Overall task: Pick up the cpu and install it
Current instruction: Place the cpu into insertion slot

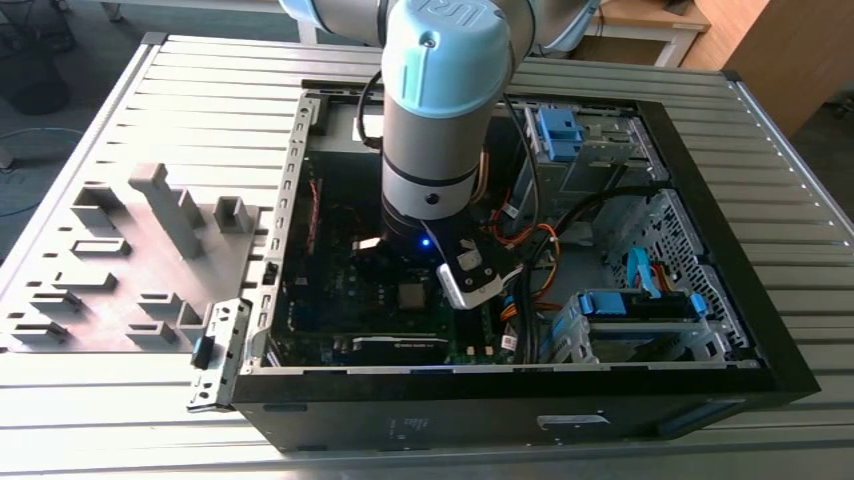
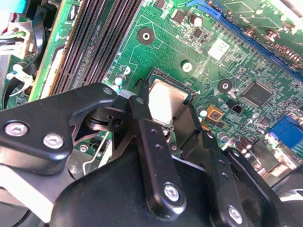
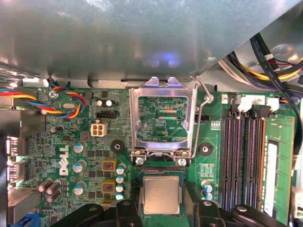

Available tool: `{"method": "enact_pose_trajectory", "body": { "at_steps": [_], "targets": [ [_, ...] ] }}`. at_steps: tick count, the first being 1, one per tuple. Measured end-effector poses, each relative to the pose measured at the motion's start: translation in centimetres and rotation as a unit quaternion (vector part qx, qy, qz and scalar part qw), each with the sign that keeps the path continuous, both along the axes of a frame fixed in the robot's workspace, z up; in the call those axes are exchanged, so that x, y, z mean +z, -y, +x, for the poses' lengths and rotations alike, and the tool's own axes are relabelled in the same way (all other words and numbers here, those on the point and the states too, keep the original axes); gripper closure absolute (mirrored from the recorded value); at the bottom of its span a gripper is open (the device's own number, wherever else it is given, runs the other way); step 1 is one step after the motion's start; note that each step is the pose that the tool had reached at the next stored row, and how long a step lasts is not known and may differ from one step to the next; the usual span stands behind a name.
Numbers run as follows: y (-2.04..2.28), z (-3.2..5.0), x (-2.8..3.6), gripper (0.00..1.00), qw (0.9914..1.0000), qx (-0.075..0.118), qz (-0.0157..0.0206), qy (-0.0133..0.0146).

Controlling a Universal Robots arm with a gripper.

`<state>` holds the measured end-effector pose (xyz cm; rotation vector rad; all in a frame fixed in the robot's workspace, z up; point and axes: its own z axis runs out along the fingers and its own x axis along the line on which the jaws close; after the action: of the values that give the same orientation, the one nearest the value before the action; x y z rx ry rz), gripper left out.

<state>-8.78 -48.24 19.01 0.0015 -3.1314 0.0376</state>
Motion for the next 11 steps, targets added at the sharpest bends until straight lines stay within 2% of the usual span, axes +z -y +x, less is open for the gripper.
{"method": "enact_pose_trajectory", "body": {
  "at_steps": [5,11],
  "targets": [
    [0.00,0.00,0.28,0.55,1.00000,0.000,0.0000,0.0000],
    [0.00,0.00,0.33,0.55,0.99999,-0.004,0.0000,0.0000]
  ]
}}
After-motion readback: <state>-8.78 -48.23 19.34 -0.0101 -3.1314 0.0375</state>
